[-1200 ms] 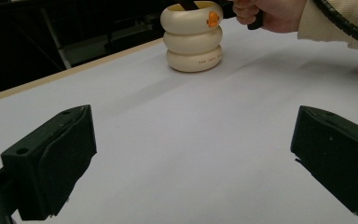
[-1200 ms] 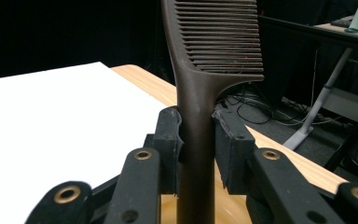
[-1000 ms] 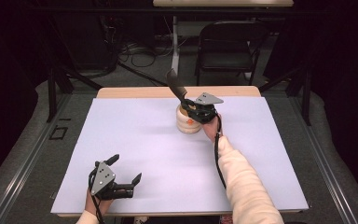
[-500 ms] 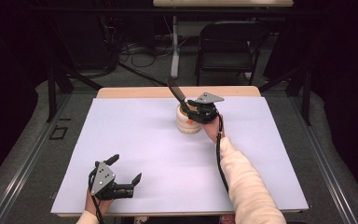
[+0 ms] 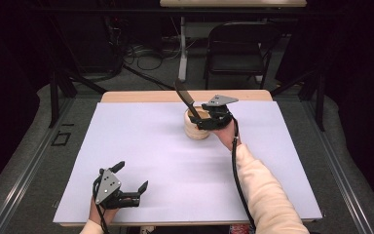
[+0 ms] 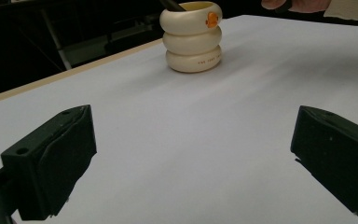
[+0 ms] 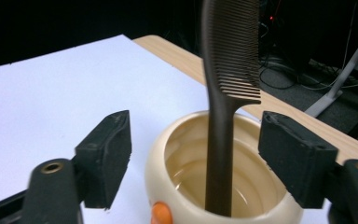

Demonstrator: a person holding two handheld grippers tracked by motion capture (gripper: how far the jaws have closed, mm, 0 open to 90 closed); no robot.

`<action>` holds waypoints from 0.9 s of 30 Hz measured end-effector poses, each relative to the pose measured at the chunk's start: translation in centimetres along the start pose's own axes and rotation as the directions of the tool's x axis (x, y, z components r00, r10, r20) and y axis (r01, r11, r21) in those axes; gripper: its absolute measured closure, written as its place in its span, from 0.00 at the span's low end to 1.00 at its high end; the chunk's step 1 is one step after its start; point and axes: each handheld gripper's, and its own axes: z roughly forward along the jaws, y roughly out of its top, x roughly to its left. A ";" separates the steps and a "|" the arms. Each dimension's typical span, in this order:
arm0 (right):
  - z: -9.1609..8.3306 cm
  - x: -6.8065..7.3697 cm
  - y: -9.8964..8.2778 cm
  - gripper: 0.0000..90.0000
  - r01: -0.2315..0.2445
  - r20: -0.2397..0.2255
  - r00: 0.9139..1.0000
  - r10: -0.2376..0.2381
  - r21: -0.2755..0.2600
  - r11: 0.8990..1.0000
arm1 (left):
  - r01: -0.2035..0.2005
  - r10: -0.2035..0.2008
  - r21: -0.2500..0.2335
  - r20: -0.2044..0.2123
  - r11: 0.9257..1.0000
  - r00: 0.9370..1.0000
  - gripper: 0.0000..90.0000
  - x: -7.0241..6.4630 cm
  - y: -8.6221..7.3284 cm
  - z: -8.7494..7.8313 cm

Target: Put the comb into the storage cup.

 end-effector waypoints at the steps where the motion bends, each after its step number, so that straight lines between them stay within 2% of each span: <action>1: -0.1 0.0 0.0 0.24 -0.002 -0.003 1.000 0.002 0.006 1.000 | 0.000 0.000 0.000 0.001 1.000 1.000 0.00 0.0 0.0 0.0; 9: -1.1 0.2 -0.3 0.16 -0.011 -0.031 0.999 0.013 0.051 0.999 | -0.003 0.003 0.003 0.001 1.000 1.000 0.00 0.0 0.0 0.1; 18: -2.5 0.5 -1.5 0.08 -0.022 -0.061 0.998 0.029 0.105 0.994 | -0.003 0.003 0.006 0.003 1.000 1.000 0.00 0.0 0.0 0.3; 27: -3.8 1.1 -2.3 0.00 -0.027 -0.102 0.994 0.040 0.130 0.991 | -0.008 0.008 0.010 -0.003 1.000 1.000 0.00 -0.1 0.0 0.4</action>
